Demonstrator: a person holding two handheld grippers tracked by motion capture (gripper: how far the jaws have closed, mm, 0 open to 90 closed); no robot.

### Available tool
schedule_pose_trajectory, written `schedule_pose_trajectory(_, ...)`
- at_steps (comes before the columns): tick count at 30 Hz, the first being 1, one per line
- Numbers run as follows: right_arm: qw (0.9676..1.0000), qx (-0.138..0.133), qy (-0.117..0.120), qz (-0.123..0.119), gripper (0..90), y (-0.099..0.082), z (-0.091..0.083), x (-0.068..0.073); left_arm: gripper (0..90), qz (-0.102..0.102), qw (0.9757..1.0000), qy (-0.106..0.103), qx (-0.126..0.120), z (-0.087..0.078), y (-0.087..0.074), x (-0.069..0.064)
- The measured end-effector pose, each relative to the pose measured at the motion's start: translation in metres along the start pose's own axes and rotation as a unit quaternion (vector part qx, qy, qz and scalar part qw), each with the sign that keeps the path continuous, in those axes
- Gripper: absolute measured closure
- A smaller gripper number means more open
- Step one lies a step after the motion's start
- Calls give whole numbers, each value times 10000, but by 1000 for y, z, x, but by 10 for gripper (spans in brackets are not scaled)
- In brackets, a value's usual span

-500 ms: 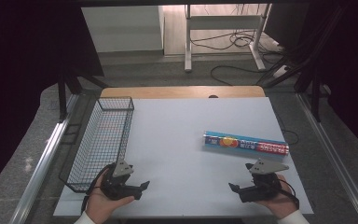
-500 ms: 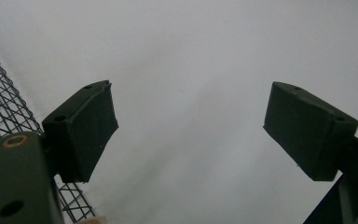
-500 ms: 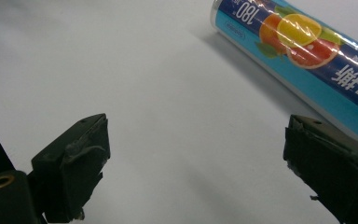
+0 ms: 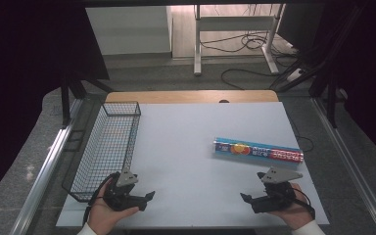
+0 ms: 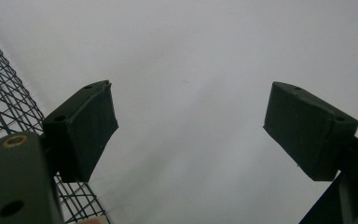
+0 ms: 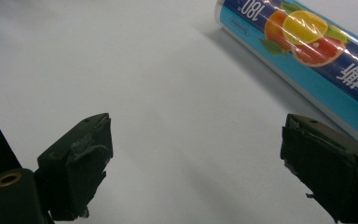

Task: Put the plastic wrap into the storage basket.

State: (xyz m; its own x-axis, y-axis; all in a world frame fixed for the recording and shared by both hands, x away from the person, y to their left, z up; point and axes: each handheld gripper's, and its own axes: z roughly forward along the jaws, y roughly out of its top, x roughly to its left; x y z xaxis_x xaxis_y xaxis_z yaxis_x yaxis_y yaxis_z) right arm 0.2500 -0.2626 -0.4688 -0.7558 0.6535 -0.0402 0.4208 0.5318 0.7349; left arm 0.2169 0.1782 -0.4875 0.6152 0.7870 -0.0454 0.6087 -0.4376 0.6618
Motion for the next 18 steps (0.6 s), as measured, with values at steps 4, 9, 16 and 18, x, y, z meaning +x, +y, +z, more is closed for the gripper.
schedule_pose_trajectory(4, 10000, 18, 1, -1, 102, 0, -1, 2, 165, 9, 10000, -1, 3, -1, -1, -1)
schedule_pose_trajectory(9, 10000, 73, 48, 18, 104, 1, 2, 2, 166, 22, 10000, -4, 11, 0, -2, 0)
schedule_pose_trajectory(16, 9999, 106, 89, 21, 112, 1, 4, 1, 165, -13, 10000, 2, 17, -1, -3, 1)
schedule_pose_trajectory(18, 9998, 118, 130, 14, 113, 2, 5, 2, 165, -20, 10000, 6, 20, -1, -4, 2)
